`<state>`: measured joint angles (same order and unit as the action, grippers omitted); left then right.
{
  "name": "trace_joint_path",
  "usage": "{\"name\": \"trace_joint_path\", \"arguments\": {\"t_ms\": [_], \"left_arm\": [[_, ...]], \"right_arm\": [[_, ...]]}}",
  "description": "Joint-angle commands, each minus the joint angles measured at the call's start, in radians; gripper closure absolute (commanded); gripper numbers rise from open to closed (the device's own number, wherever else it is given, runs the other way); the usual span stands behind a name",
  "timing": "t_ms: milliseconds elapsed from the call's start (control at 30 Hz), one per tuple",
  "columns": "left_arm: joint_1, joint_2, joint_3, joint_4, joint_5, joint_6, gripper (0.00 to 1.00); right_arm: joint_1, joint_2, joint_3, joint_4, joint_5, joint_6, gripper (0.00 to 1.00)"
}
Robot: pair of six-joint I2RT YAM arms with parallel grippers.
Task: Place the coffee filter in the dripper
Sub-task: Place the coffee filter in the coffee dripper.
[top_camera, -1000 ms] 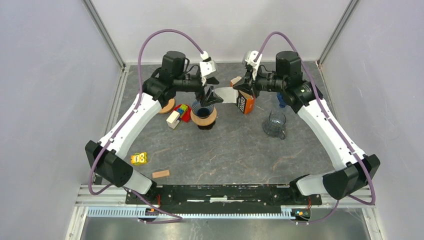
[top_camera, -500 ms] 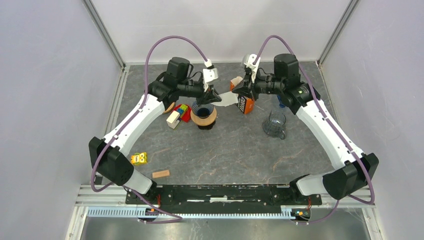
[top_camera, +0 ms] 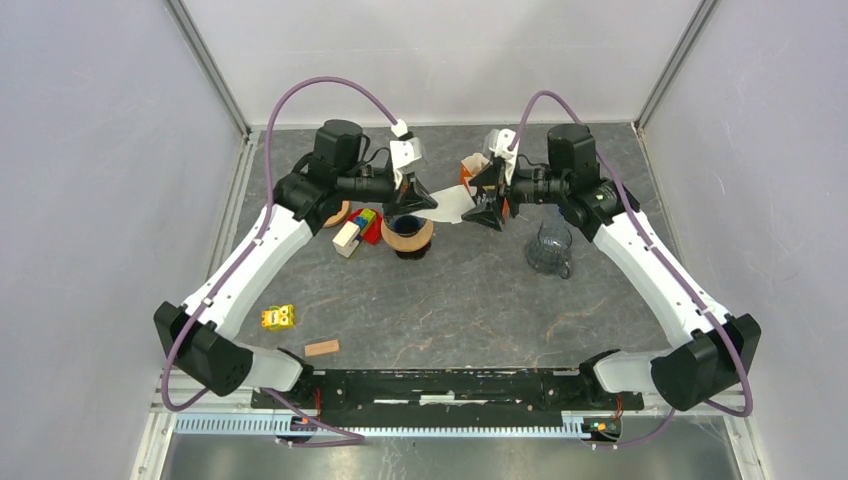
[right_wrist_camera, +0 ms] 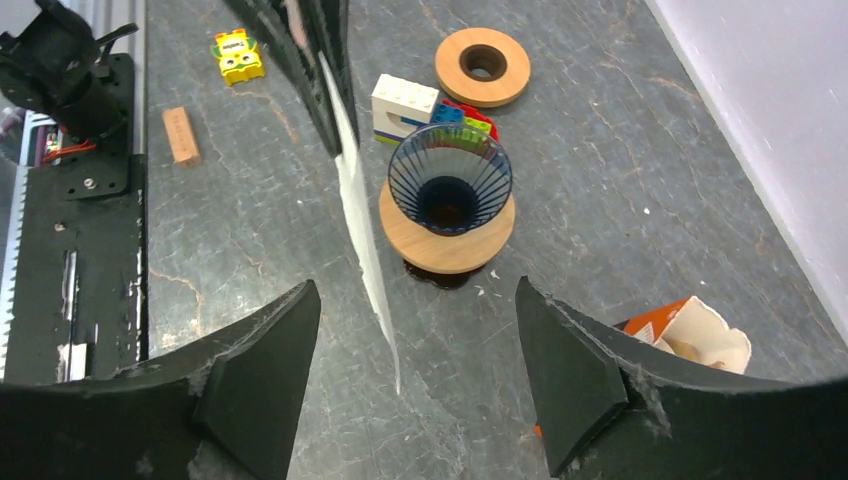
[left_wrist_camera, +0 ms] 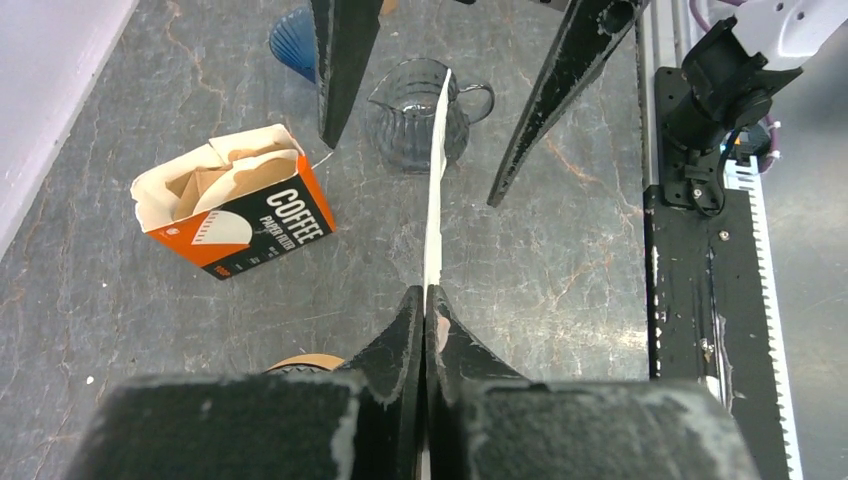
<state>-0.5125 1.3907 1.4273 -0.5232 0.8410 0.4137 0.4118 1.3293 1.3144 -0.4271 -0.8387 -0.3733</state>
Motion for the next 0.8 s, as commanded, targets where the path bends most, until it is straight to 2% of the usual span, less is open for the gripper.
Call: {"name": "trace_joint_path", "arguments": {"t_ms": [0,133,167,300,433,500,533,567,600,667,767], "left_arm": [[-0.002,-0.045,-0.012,-0.019,0.038,-0.047,0.98],[-0.003,-0.05,-0.019,-0.017,0.06,-0.083,0.98],[-0.005,-0.056,-0.031,0.002,0.061,-0.121,0.98],[-0.007,-0.063,-0.049,0.043,0.056,-0.199,0.98],[-0.009,-0.071,-0.074,0.108,0.004,-0.315,0.97],[-0.007,-0.079,-0.091,0.163,-0.052,-0.4,0.82],[-0.003,-0.086,-0.1,0.198,-0.07,-0.452,0.76],[0.009,-0.093,-0.114,0.238,-0.076,-0.501,0.62],[0.021,-0.099,-0.127,0.275,-0.076,-0.559,0.52],[0.065,-0.106,-0.154,0.378,-0.063,-0.685,0.37],[0.138,-0.116,-0.224,0.587,-0.027,-0.907,0.25]], "right_arm": [[0.002,-0.062,-0.037,0.024,-0.077,-0.033,0.2],[0.004,-0.054,-0.063,0.073,-0.181,0.017,0.23],[0.011,-0.039,-0.076,0.133,-0.215,0.088,0.33],[0.021,-0.016,-0.116,0.258,-0.273,0.22,0.55],[0.021,-0.018,-0.191,0.488,-0.29,0.449,0.89],[0.018,-0.035,-0.275,0.675,-0.285,0.623,0.99],[0.012,-0.048,-0.312,0.78,-0.269,0.721,1.0],[0.005,-0.058,-0.354,0.858,-0.251,0.799,1.0],[-0.005,-0.059,-0.376,0.942,-0.241,0.893,1.0],[-0.039,-0.057,-0.418,1.087,-0.219,1.07,1.0],[-0.083,-0.047,-0.467,1.283,-0.186,1.292,1.0]]}}
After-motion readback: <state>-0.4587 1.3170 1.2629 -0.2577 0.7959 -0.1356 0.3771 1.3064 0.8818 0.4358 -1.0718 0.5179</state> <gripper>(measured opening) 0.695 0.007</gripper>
